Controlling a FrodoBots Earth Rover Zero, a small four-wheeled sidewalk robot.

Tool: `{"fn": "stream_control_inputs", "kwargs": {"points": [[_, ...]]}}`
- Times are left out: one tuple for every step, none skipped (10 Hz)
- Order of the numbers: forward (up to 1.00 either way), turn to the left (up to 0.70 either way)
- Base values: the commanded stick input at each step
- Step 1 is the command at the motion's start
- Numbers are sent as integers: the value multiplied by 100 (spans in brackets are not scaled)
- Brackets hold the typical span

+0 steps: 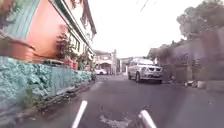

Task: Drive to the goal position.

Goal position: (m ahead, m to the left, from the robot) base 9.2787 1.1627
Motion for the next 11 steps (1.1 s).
{"fn": "stream_control_inputs", "kwargs": {"points": [[85,-29],[85,-34],[85,-34],[85,-34],[85,-31],[85,-8],[85,-8],[85,-22],[85,-34],[85,-34],[85,-34]]}}
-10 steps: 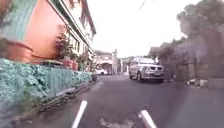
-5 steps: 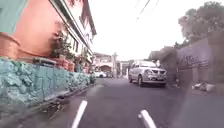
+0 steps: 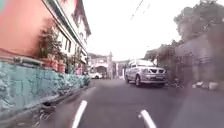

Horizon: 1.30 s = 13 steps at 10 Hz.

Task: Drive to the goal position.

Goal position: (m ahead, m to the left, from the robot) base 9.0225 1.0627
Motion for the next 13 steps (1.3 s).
{"fn": "stream_control_inputs", "kwargs": {"points": [[85,-9],[85,0],[85,0],[85,0],[85,0],[85,0],[85,0],[85,0],[85,0],[85,0],[85,0],[85,0],[85,-32]]}}
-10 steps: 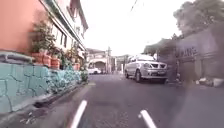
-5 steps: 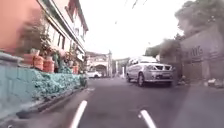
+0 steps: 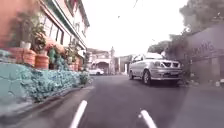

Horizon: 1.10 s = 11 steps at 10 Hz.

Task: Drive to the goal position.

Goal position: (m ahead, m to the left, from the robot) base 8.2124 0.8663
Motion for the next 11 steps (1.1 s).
{"fn": "stream_control_inputs", "kwargs": {"points": [[85,-34],[85,-34],[85,-34],[85,-24],[85,0],[85,0],[85,0],[85,0],[85,0],[85,-34],[85,-34]]}}
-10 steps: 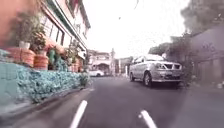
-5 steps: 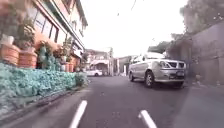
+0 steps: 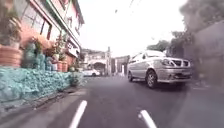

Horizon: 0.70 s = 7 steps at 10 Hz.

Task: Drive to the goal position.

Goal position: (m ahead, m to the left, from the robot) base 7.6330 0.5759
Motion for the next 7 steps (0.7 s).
{"fn": "stream_control_inputs", "kwargs": {"points": [[85,-14],[85,0],[85,0],[85,0],[85,-10],[85,-25],[85,-34]]}}
